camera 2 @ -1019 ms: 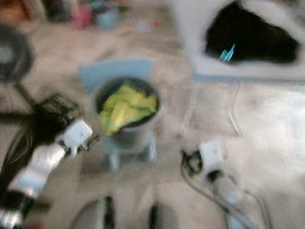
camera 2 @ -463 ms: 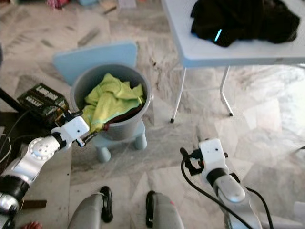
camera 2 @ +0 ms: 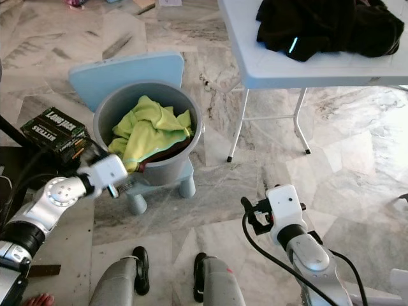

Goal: Hang hanger

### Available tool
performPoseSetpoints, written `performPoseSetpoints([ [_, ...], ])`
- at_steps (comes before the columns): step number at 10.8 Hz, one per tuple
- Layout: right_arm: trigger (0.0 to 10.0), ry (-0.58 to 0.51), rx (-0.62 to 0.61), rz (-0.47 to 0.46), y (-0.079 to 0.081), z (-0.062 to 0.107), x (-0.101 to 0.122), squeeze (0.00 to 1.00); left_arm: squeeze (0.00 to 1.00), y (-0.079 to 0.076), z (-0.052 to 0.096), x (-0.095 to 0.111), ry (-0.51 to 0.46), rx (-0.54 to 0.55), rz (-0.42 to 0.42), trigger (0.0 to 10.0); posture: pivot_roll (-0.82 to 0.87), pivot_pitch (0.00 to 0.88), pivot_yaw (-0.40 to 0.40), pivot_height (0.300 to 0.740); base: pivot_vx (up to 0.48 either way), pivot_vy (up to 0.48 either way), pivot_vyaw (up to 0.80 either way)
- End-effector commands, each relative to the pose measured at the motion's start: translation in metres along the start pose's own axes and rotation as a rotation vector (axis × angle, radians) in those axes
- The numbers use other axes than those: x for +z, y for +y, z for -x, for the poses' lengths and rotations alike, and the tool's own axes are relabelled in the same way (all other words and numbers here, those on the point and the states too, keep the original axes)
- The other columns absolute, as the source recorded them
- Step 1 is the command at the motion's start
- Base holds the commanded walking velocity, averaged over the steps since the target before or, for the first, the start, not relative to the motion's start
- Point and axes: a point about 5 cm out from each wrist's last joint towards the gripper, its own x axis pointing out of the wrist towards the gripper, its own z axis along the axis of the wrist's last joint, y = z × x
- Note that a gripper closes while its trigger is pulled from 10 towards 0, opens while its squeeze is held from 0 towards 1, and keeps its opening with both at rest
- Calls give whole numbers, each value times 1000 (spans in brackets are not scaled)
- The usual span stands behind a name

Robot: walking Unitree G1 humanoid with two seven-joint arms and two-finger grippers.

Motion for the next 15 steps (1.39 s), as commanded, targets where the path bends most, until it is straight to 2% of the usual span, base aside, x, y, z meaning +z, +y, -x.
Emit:
performPoseSetpoints([
  [1,10000,18,-4,6,-1,4,-2,0,0,-3,2,-3,17,-72,-37,10000,-180,284,-94,740,0,0,0],
  [2,10000,18,-3,6,-1,4,-2,0,0,-1,4,-6,35,-110,-47,10000,-180,282,-93,740,0,0,0],
  [3,10000,18,-6,6,-1,3,-2,0,1000,4,5,-7,39,-104,-37,10000,-181,281,-92,740,0,0,0],
  [5,10000,16,-7,7,-2,2,-2,0,1000,12,6,-9,59,-69,-75,10000,-177,274,-93,740,0,0,0],
  [6,10000,13,-3,7,0,1,-1,0,0,12,6,-10,70,-64,-93,10000,-177,274,-93,740,0,0,0],
  [11,10000,14,-1,19,-5,3,1,0,0,12,-8,-9,123,-10,-104,10000,-210,275,-106,740,0,0,0],
  [14,10000,23,-7,22,-5,9,0,0,0,17,-17,2,106,43,-108,10000,-232,286,-105,740,0,0,0],
  [15,10000,24,-7,23,-5,9,0,0,0,14,-19,3,108,27,-116,0,-241,288,-104,740,0,0,0],
])
